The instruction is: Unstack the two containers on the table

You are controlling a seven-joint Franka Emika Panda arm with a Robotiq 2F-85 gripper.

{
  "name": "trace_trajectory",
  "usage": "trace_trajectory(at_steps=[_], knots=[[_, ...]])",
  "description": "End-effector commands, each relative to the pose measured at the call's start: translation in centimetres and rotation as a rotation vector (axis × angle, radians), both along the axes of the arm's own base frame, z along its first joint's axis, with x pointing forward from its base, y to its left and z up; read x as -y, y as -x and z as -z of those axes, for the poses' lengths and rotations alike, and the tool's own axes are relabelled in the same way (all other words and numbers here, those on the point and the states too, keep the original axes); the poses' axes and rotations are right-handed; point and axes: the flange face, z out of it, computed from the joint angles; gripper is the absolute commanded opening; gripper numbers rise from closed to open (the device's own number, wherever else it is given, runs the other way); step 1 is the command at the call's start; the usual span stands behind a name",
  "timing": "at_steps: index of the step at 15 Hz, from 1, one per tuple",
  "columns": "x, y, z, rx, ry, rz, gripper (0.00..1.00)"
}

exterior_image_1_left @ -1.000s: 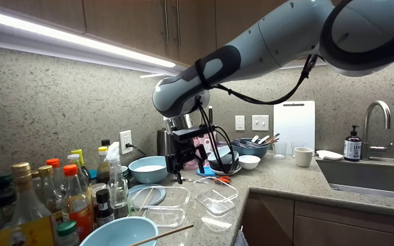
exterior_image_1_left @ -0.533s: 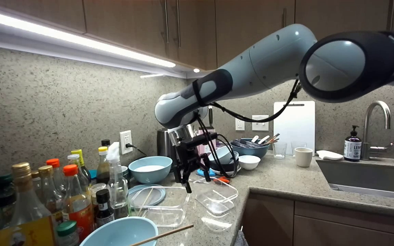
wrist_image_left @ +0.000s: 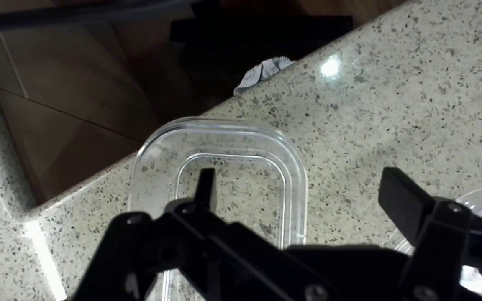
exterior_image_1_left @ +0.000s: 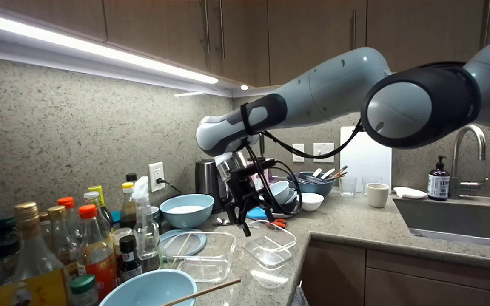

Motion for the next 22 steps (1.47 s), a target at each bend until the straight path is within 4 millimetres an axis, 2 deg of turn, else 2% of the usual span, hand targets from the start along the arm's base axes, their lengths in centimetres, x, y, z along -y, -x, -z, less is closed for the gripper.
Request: trace_trajectory(at_steps=[1,5,9,14,20,21,22], knots=[[1.0,-0.2,-0.8,-0.031,-0.013,0.046,1.0],[2.2,-0.1,0.1,-0.088,-0.103,0.031,1.0],[2.4,-1.8,1.2,0.022,-0.084,0.068,1.0],[2.2,-1.7,1.2,0.021,-0.063,0.048,1.0],[3.3,-2.4,7.1,0.026,-0.07,0.12,1.0],[3.6,-2.3,8.1,0.013,-0.069,0.128,0.85],[3.9,-2.4,7.8,0.011,-0.074,0.131,0.73]])
